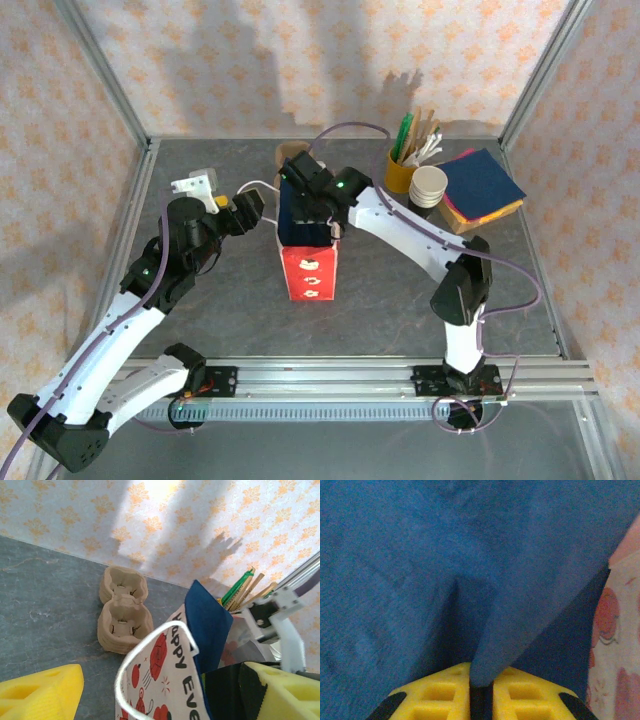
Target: Pack the takeout coffee
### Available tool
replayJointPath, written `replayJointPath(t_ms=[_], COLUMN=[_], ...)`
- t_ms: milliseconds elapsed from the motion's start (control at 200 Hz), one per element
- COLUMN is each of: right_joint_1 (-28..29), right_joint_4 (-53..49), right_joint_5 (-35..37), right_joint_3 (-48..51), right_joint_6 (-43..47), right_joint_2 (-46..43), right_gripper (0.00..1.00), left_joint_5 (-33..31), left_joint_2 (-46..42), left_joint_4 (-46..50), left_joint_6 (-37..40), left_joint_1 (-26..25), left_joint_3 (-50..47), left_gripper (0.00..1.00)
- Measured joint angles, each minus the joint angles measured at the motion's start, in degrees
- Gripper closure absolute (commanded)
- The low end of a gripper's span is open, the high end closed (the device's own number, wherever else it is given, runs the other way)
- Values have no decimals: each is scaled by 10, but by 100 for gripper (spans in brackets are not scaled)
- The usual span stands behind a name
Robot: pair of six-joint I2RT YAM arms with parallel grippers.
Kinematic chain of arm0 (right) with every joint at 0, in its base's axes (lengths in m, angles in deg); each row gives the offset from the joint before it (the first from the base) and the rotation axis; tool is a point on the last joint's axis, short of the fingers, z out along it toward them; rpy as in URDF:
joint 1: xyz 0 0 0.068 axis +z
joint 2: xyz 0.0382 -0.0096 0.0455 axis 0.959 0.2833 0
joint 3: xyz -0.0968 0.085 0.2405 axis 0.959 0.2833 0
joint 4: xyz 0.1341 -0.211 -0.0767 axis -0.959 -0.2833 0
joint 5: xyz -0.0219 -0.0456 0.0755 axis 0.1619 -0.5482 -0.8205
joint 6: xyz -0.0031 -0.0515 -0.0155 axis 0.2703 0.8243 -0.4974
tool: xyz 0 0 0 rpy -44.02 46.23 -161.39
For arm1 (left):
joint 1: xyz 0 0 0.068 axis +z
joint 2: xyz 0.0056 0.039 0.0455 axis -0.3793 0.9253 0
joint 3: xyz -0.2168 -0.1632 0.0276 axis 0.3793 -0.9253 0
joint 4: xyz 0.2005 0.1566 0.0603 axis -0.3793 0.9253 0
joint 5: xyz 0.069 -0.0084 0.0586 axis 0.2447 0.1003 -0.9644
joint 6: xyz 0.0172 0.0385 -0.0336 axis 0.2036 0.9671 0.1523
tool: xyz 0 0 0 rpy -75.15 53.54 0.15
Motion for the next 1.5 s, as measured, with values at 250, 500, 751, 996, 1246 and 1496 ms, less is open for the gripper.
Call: replayJointPath(t_ms=[250,500,751,996,1246,1496], right_joint_1=[0,0,0,-1,-26,-41], right_joint_4=[-39,-54,-44,-1,38,43], right_joint_5=[10,9,8,11,-3,-13], right_joint_3=[-27,-87,-117,-117,-117,-94], right_joint_6=[2,7,11,13,15,15], right_joint_2=[38,39,14,-20,-11,23], right_gripper=[84,83,80,78,79,80], left_joint_5=[-3,-6,-14,-15,-15,-15], left_joint_2=[0,0,0,0,0,-3], left_joint_4=[0,0,0,0,-1,0], left_joint_6=[0,0,0,0,0,0], left_joint_1=[0,0,0,0,0,0], left_joint_3=[0,0,0,0,-6,-10], left_gripper=[16,16,16,16,16,16])
